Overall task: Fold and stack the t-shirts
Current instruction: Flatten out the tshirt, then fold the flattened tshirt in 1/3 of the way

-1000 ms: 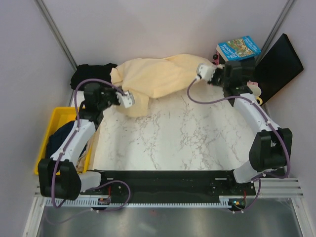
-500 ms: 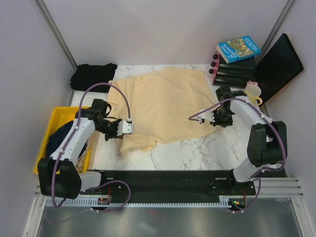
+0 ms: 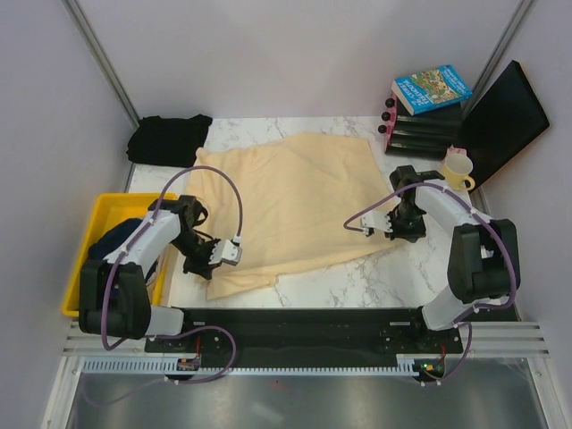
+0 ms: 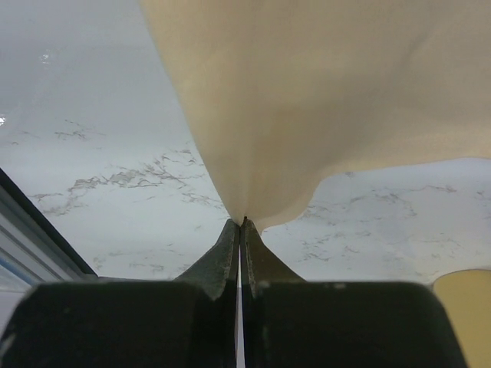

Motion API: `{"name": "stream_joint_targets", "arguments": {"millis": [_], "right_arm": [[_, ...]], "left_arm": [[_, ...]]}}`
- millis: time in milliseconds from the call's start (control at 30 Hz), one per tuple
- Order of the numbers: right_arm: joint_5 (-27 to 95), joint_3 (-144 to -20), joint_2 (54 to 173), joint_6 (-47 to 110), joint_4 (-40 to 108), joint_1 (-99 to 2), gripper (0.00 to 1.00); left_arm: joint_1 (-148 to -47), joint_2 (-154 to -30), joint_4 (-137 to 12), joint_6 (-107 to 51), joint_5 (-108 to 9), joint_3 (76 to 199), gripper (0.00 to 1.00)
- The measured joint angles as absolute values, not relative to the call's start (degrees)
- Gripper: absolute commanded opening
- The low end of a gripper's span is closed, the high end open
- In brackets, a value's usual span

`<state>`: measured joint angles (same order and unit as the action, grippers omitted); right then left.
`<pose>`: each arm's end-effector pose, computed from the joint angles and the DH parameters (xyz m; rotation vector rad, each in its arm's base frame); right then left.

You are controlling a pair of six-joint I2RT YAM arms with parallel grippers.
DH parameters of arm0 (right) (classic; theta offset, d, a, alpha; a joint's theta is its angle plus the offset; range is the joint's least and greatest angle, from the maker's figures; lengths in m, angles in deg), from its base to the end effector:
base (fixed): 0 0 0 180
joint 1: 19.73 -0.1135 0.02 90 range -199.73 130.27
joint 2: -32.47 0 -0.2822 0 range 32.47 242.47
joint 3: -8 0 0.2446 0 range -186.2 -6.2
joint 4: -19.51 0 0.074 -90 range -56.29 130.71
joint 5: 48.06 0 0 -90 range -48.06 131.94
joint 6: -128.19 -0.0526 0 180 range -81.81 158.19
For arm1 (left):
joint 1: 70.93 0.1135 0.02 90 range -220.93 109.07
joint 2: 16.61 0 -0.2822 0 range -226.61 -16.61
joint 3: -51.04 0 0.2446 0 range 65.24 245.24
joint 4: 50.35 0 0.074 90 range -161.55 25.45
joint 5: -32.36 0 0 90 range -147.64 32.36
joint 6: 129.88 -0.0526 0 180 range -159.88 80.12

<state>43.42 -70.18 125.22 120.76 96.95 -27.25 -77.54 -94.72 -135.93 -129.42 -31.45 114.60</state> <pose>0.2637 0.0334 0.2073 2.1929 -2.1884 -0.0014 0.1734 -0.0435 0.2089 2.1128 1.9776 -0.6741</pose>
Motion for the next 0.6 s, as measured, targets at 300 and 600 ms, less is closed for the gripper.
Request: {"name": "stream_joint_targets", "arguments": {"millis": [300, 600], "right_arm": [[43.92, -67.36, 123.27, 120.14, 92.64, -27.21, 0.0], [44.82, -73.77, 129.11, 117.35, 83.29, -27.21, 0.0]], "left_arm": [[-77.39, -95.9, -135.44, -130.2, -32.67, 116.37, 0.02], [-76.41, -100.47, -131.93, -127.6, -32.63, 125.16, 0.02]]}}
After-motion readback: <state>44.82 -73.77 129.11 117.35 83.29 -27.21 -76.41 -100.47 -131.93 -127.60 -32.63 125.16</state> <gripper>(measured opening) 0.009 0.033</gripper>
